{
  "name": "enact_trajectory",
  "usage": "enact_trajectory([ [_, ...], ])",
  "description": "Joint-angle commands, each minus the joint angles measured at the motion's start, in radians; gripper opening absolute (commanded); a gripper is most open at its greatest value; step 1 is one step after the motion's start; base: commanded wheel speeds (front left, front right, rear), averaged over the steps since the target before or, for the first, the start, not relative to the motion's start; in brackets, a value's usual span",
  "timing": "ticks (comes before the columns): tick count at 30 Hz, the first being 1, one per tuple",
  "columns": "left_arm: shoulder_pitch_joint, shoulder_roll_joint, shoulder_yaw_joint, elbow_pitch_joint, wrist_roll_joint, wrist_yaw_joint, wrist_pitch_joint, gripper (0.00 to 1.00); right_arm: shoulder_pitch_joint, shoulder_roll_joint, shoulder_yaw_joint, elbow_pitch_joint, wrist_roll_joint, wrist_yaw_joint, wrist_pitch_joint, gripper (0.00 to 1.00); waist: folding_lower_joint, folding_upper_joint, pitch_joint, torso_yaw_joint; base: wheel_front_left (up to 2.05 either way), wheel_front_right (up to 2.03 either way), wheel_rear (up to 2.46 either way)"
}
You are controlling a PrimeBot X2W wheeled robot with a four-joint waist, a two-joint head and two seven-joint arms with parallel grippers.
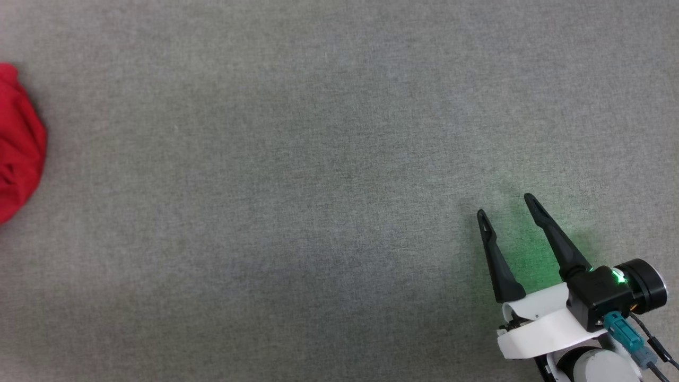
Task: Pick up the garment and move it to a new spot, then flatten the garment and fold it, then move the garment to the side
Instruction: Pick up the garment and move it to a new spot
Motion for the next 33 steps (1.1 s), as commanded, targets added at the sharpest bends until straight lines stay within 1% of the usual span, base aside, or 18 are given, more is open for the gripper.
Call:
enact_trajectory([
  [1, 0.082, -0.077, -0.028, 0.065, -0.009, 0.023, -0.001, 1.0, -0.017, 0.005, 0.001, -0.004, 0.007, -0.001, 0.005, 1.0, 0.0, -0.0001, 0.008, -0.004, 0.0, 0.0, 0.0],
  [2, 0.078, -0.092, -0.026, 0.076, -0.015, 0.027, 0.002, 0.53, -0.018, 0.006, 0.003, -0.003, 0.008, -0.001, 0.006, 1.0, 0.0, -0.0001, 0.004, -0.001, 0.0, 0.0, 0.0],
  [3, 0.069, -0.101, -0.025, 0.081, -0.015, 0.028, -0.007, 0.0, -0.019, 0.006, 0.004, -0.001, 0.009, -0.001, 0.007, 1.0, 0.0, -0.0001, -0.002, 0.003, 0.0, 0.0, 0.0],
  [5, 0.04, -0.107, -0.019, 0.08, -0.011, 0.024, -0.031, 0.0, -0.018, 0.005, 0.007, 0.005, 0.009, -0.001, 0.007, 1.0, 0.0, -0.0001, -0.019, 0.011, 0.0, 0.0, 0.0],
  [10, -0.079, -0.093, -0.024, 0.058, 0.028, 0.018, -0.08, 0.0, -0.017, 0.003, 0.015, 0.031, 0.023, -0.001, 0.006, 1.0, 0.0, -0.0001, -0.093, 0.036, 0.0, 0.0, 0.0],
  [13, -0.142, -0.076, -0.046, 0.045, 0.069, 0.014, -0.105, 0.0, -0.005, 0.005, 0.02, 0.051, 0.027, -0.001, -0.002, 1.0, 0.0, -0.0001, -0.145, 0.055, 0.0, 0.0, 0.0],
  [14, -0.159, -0.079, -0.056, 0.04, 0.081, 0.009, -0.117, 0.0, -0.002, 0.007, 0.021, 0.058, 0.03, -0.001, -0.006, 1.0, 0.0, -0.0001, -0.165, 0.063, 0.0, 0.0, 0.0],
  [17, -0.207, -0.108, -0.076, 0.016, 0.102, 0.002, -0.153, 0.0, 0.007, 0.012, 0.022, 0.079, 0.04, -0.001, -0.016, 1.0, 0.0, -0.0001, -0.218, 0.084, 0.0, 0.0, 0.0],
  [21, -0.257, -0.141, -0.117, -0.03, 0.119, -0.005, -0.165, 0.0, 0.027, 0.02, 0.015, 0.099, 0.05, -0.001, -0.025, 1.0, 0.0, -0.0001, -0.295, 0.115, 0.0, 0.0, 0.0],
  [23, -0.261, -0.149, -0.126, -0.044, 0.117, -0.007, -0.165, 0.0, 0.031, 0.02, 0.011, 0.103, 0.054, -0.001, -0.028, 1.0, 0.0, -0.0001, -0.313, 0.121, 0.0, 0.0, 0.0],
  [27, -0.244, -0.204, -0.158, -0.109, 0.085, -0.008, -0.153, 0.0, 0.053, 0.024, -0.018, 0.115, 0.06, -0.001, -0.028, 1.0, 0.0, -0.0001, -0.382, 0.144, 0.0, 0.0, 0.0],
  [29, -0.218, -0.227, -0.162, -0.142, 0.051, -0.009, -0.147, 0.0, 0.056, 0.024, -0.042, 0.12, 0.064, -0.001, -0.029, 1.0, 0.0, -0.0001, -0.406, 0.147, 0.0, 0.0, 0.0],
  [33, -0.158, -0.267, -0.188, -0.215, 0.009, -0.009, -0.139, 0.0, 0.068, 0.008, -0.095, 0.128, 0.043, -0.001, -0.022, 1.0, 0.0, -0.0001, -0.43, 0.123, 0.0, 0.0, 0.0],
])
